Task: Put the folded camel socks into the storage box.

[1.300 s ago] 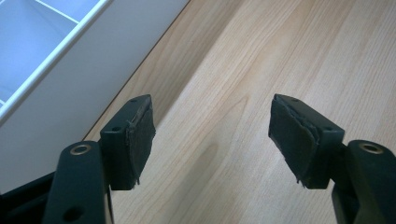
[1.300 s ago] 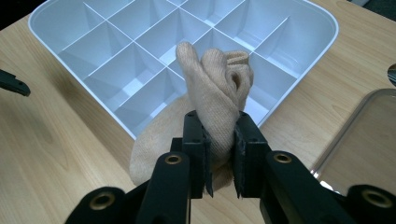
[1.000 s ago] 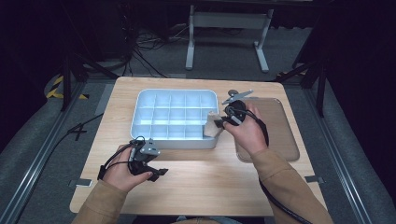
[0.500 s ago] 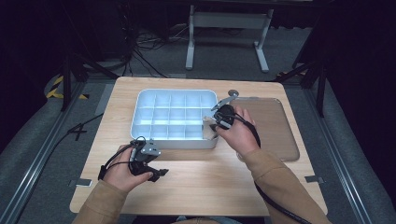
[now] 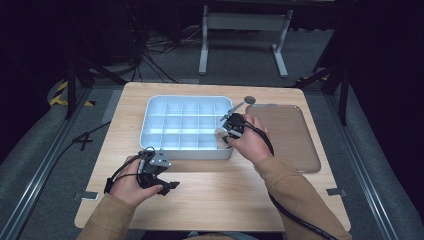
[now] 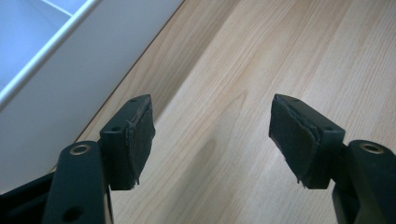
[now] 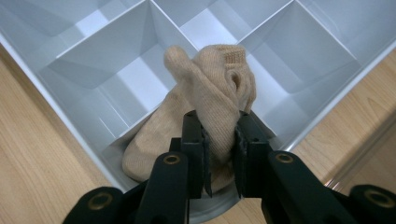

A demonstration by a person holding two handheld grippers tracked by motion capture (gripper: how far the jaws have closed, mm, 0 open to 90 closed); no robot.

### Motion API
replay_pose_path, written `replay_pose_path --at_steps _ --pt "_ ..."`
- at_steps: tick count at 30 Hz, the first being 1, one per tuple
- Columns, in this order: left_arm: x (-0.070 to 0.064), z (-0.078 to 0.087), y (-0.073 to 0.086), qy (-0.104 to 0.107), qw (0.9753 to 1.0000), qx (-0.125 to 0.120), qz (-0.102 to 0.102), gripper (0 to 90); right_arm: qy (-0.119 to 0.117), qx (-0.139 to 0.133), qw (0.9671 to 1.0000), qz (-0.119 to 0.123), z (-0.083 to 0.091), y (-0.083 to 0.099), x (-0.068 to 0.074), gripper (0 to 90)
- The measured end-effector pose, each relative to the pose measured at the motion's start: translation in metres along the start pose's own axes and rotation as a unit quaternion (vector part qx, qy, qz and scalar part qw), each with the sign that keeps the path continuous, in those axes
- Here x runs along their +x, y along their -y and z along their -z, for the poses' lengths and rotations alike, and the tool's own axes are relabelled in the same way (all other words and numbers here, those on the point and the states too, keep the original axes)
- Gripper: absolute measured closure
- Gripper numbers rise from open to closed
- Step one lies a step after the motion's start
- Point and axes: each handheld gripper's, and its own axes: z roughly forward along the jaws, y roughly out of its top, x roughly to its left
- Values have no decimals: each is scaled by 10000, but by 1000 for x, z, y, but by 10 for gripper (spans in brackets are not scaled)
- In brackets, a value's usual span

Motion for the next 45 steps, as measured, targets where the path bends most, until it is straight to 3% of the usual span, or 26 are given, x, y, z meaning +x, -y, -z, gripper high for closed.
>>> replay_pose_path --at_steps 8,11,22,28,35,41,45 --pt "0 4 8 -68 9999 33 97 316 -109 339 9988 330 -7 -9 -3 753" --pt "0 6 12 -67 9998 52 153 316 -145 595 9970 477 -12 -13 -4 745" --pt "-1 11 19 -153 9996 81 217 317 -190 947 9941 498 -24 -17 -4 738" --pt "0 9 18 -132 9997 91 174 316 -123 729 9964 423 -13 -18 -5 644" --pt "-1 8 16 -100 9998 79 164 315 -142 74 9993 329 -5 -23 -4 581" --pt "-1 7 15 -85 9998 90 151 313 -259 116 9986 456 -11 -25 -4 737" --pt "-1 7 15 -91 9998 90 143 312 -319 239 9982 445 -14 -24 -4 765"
